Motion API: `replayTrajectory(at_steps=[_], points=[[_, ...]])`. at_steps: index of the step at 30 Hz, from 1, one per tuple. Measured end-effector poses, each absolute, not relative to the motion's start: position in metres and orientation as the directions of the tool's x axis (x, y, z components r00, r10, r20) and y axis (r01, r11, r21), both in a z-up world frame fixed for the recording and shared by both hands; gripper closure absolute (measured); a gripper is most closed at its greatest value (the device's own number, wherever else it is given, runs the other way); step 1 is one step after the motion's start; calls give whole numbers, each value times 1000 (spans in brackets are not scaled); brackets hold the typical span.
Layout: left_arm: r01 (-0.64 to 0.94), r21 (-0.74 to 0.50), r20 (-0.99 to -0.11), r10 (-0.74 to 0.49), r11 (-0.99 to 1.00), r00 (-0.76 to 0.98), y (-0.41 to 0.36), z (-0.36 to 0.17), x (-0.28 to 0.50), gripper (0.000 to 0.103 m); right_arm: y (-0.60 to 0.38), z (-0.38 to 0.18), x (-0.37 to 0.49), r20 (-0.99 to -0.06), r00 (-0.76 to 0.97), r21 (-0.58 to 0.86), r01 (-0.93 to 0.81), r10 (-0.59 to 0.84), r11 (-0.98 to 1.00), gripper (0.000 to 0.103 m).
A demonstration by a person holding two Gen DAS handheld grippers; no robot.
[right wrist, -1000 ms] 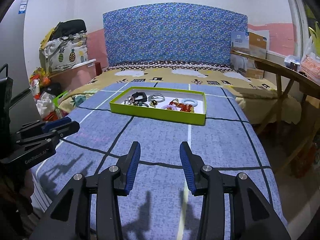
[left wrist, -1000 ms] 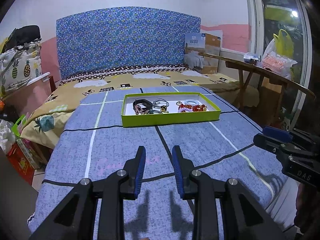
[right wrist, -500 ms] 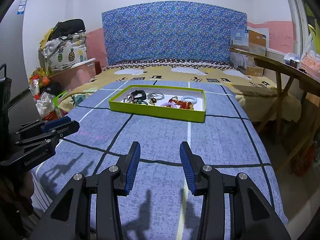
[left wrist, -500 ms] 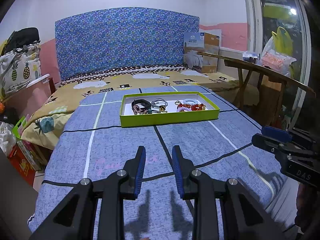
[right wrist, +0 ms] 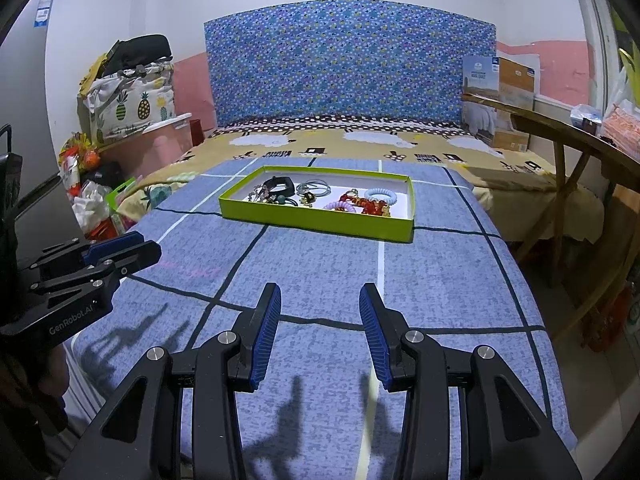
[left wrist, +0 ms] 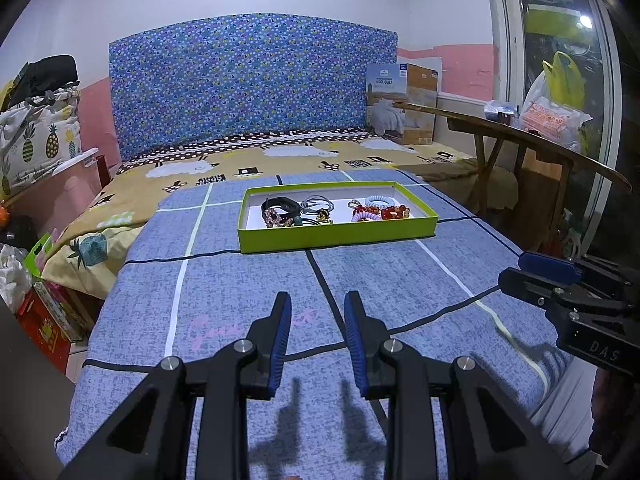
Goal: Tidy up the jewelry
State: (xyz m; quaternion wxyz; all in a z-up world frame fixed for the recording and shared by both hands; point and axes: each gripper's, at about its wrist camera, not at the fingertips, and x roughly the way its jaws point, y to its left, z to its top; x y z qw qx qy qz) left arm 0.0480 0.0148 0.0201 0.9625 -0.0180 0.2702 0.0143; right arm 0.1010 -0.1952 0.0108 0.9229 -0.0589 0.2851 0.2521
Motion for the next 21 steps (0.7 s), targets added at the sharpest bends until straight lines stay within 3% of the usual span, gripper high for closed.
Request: replayTrajectory(at_steps=[21], points=[[-37,-27,-522,18,999,853,14,19,48,74,-194,10,102,-563,704,42,-500,434,865,61]])
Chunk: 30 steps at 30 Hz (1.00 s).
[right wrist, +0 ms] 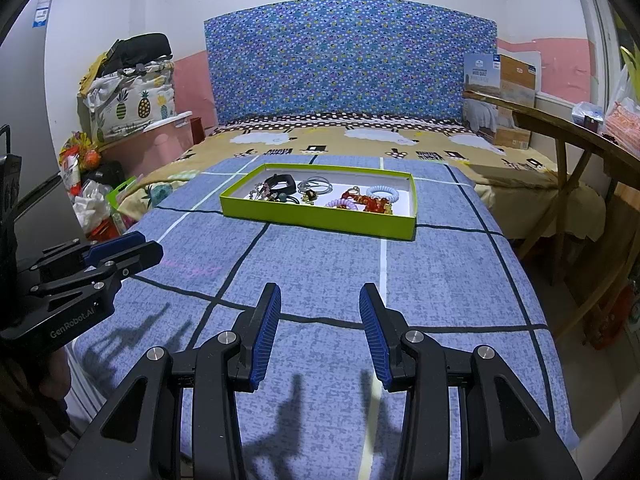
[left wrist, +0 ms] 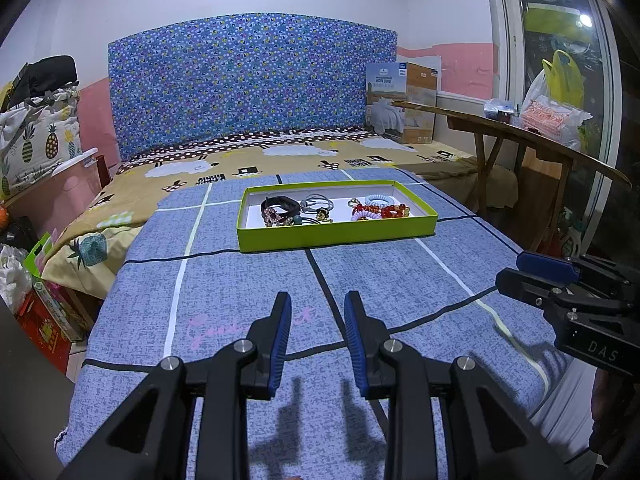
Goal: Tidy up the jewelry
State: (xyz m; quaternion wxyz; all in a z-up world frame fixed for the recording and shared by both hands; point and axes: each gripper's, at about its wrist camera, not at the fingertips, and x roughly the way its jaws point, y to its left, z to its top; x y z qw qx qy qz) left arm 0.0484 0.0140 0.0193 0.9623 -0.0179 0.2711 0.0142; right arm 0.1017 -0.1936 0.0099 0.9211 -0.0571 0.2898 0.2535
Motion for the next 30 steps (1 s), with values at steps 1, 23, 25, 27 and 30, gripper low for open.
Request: replayTrajectory(at_steps=[1,23,25,27,30], points=[[-37,-26,-522,18,999,853,14,19,48,74,-194,10,102,-563,703,42,-500,434,865,61],[-44,-30,-533,21,999,846,16,14,48,74,-193,10,101,-564,703,40,-501,433,865,61],[-48,-28,-534,26,998,845,15,14,49,74,-193,10,101,-564,703,39,-501,433,864,61],[-55,-23,-533,34,998,846,14,14,49,74,-193,10,101,-564,703,39,-502,434,864,61],[-58,-16,-534,41,998,845,13,14,48,74,-193,10,101,-565,702,40,-501,433,864,61]])
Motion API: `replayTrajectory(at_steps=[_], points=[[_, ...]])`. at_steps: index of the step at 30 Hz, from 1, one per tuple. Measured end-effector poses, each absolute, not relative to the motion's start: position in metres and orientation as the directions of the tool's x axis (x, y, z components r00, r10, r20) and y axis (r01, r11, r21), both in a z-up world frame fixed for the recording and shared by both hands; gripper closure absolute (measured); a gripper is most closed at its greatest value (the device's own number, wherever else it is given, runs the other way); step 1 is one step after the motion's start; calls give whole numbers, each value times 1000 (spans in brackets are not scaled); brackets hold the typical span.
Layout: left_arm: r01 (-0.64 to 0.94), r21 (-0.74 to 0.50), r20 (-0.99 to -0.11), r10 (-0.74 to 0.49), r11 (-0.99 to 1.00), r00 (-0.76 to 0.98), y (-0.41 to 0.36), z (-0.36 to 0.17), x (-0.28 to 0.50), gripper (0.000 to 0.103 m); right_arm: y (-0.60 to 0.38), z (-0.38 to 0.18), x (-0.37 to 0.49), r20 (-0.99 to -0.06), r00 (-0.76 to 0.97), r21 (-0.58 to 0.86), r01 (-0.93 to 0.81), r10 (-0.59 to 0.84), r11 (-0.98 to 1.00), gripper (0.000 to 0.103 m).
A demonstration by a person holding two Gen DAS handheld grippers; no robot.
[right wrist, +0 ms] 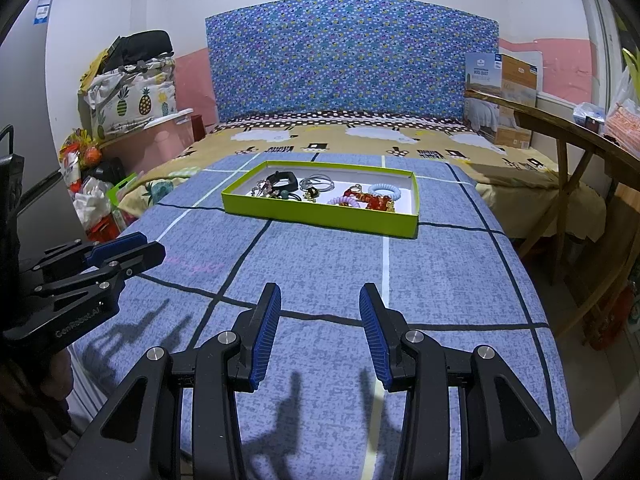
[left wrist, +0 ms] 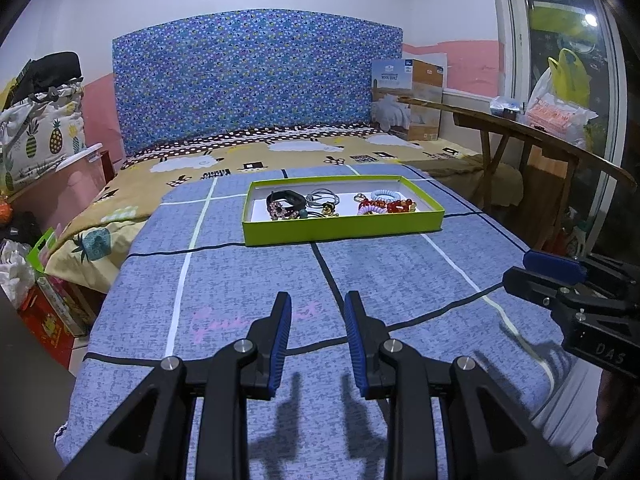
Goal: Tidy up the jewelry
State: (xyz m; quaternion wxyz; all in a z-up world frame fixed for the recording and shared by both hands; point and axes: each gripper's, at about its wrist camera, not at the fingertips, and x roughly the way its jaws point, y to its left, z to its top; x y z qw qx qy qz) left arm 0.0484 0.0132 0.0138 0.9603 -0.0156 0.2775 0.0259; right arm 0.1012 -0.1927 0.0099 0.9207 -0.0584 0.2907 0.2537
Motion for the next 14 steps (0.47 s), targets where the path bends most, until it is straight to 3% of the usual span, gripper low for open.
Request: replayTrajectory(at_steps=[14], points=[[-42,-17,-534,26,999,845,9,14,48,74,-192,11,101,-565,702,40,-501,433,864,61]])
